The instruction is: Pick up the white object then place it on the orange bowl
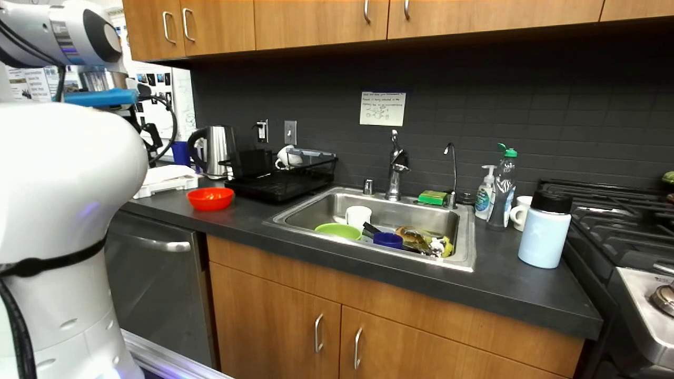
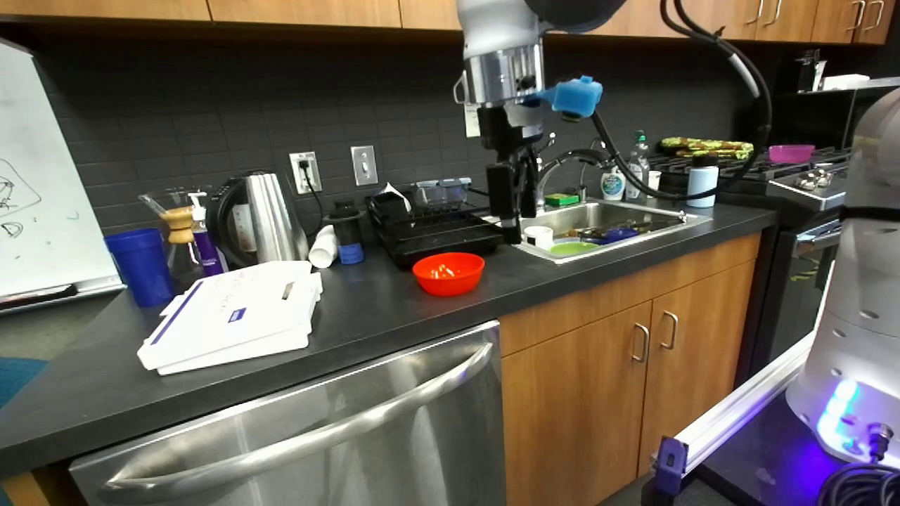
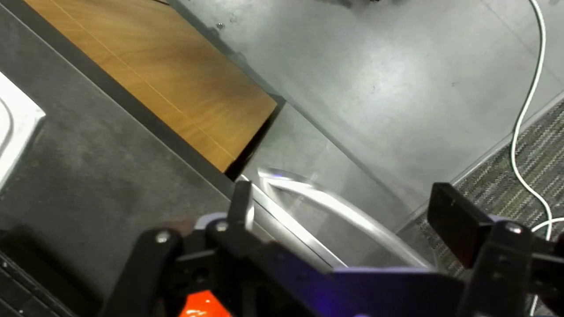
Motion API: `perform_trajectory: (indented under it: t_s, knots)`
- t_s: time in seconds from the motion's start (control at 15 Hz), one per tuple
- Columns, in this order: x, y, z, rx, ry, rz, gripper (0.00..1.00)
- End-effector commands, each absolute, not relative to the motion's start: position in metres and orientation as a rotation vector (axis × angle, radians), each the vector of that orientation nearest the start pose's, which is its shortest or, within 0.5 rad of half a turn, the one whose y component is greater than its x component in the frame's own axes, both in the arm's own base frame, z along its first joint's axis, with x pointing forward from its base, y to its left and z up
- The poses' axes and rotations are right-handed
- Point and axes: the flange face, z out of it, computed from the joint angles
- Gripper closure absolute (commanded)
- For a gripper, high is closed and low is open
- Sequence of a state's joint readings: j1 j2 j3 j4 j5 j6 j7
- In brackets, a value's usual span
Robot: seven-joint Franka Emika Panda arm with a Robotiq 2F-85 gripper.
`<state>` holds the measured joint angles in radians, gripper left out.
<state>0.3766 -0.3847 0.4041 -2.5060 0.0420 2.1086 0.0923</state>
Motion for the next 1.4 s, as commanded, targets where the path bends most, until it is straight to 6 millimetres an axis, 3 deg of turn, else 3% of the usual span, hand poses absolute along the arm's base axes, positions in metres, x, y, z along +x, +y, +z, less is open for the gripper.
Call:
perform_trajectory:
  t_s: [0.0,0.2,0.47,0.73,1.13,1.33]
  knots:
    - [0.286,0.337,0.407,-3.066,-1.037,-0.091,0.0]
    - [0.286,0.369,0.41,-3.062,-1.028,-0.256,0.0]
    - [0.301,0.405,0.404,-3.031,-0.873,-0.227,0.0]
    - [0.337,0.431,0.406,-2.984,-0.66,-0.131,0.0]
    - [0.408,0.452,0.423,-2.888,-0.342,-0.229,0.0]
    - [0.424,0.462,0.408,-2.877,-0.287,-0.316,0.0]
